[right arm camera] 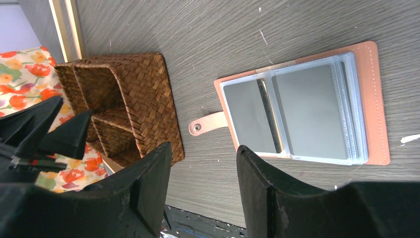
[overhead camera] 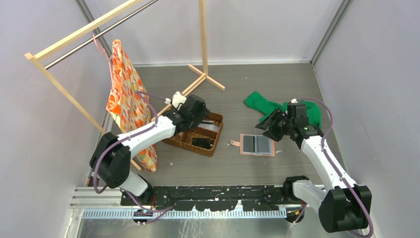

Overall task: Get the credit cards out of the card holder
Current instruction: Place the credit card in the storage box, then remove the credit card from the card holder.

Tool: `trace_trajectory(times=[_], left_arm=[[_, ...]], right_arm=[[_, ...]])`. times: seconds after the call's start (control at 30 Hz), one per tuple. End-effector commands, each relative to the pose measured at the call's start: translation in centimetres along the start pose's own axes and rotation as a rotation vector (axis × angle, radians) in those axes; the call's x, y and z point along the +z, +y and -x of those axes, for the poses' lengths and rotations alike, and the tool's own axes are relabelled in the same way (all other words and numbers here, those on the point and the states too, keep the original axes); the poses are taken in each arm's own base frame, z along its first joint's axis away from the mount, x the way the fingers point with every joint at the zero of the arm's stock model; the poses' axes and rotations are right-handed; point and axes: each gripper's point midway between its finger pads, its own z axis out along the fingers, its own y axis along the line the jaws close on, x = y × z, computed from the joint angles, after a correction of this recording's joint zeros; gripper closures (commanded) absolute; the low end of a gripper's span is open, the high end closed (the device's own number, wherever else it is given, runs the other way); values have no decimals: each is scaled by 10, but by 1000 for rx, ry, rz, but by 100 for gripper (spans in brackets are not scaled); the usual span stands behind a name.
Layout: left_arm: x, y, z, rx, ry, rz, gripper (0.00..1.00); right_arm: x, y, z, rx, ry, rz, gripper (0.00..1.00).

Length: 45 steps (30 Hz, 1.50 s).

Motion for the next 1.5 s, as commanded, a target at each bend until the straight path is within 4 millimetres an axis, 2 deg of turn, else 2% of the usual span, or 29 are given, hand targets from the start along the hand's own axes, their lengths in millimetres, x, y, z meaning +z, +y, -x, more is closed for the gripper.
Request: trace_trajectory(times=[0.0, 0.07, 0.13, 0.23, 0.33, 0.4, 0.47, 0.57, 0.67, 0.87, 1.13, 1.3, 1.47], left_arm=[[-44, -41, 25, 126, -105, -126, 36], [-60, -54, 22, 202, -130, -160, 38], [-72, -67, 10, 292, -129, -207, 40], [-85, -87, -26, 432, -71, -314, 42], [-83, -97, -74, 513, 89, -426, 44], [-75, -96, -101, 546, 195, -450, 46], [-67, -93, -137, 584, 344, -478, 49], [-66, -94, -177, 601, 521, -537, 54], [-62, -97, -201, 579, 623, -581, 56], [-45, -91, -216, 600, 669, -532, 59], [-4, -68, -218, 620, 612, -403, 62], [9, -62, -227, 588, 652, -411, 66], [22, -47, -230, 577, 673, -368, 66]], right_arm=[[-3, 6, 3, -16, -12, 25, 44], [-1, 3, 3, -16, -10, 13, 44], [1, 0, 1, -14, -3, 4, 44], [6, -7, -2, -9, 8, -16, 45], [11, -16, -6, -3, 26, -39, 46], [15, -21, -10, 3, 41, -50, 47], [18, -24, -13, 8, 52, -55, 48], [23, -27, -16, 19, 67, -50, 52], [32, -32, -20, 33, 84, -52, 57], [50, -42, -25, 46, 120, -66, 65], [60, -51, -27, 36, 142, -85, 65], [67, -59, -33, 46, 161, -95, 66], [71, -66, -38, 51, 173, -108, 66]])
